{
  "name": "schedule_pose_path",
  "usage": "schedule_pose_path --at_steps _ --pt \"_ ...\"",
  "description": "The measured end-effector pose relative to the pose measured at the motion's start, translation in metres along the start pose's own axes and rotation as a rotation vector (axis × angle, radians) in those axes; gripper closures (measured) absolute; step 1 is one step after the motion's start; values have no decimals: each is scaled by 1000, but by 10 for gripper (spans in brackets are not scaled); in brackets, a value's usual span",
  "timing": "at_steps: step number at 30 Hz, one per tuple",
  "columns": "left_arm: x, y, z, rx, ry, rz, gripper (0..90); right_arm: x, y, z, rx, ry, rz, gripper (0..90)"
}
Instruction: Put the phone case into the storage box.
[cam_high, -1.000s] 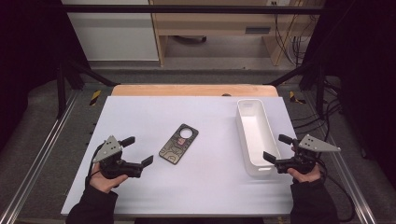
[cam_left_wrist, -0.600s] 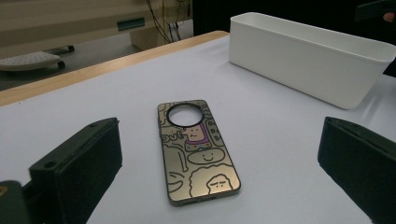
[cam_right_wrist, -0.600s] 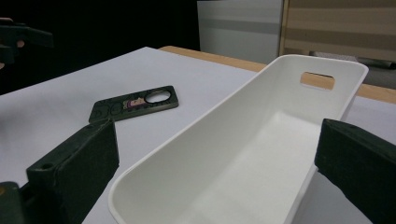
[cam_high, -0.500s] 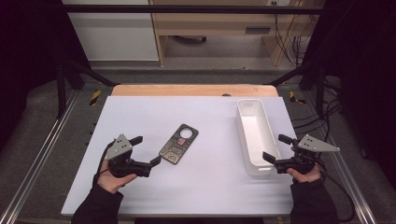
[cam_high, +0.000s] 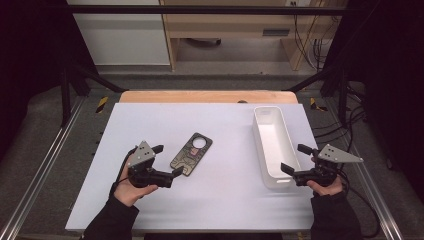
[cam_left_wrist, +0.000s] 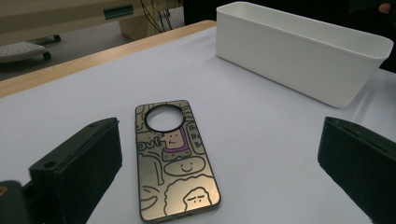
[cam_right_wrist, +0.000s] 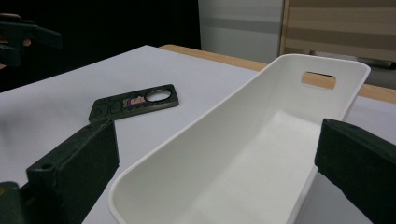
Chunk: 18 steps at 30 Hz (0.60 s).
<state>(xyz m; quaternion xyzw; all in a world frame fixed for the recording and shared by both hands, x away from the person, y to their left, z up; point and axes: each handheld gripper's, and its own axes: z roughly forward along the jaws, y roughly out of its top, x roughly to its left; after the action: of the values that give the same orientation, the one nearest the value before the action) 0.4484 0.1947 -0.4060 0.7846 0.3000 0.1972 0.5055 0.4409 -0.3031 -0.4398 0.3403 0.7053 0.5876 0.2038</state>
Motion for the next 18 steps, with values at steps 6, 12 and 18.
schedule_pose_path --at_steps 6,12,18 --pt "-2 6 14 31 0 1 0 0 0 0 1 1 -1 5" --pt "0 10 32 86 11 -17 0 0 0 0 3 1 0 5" --pt "1 12 49 143 20 -13 0 0 0 0 2 2 -1 5"
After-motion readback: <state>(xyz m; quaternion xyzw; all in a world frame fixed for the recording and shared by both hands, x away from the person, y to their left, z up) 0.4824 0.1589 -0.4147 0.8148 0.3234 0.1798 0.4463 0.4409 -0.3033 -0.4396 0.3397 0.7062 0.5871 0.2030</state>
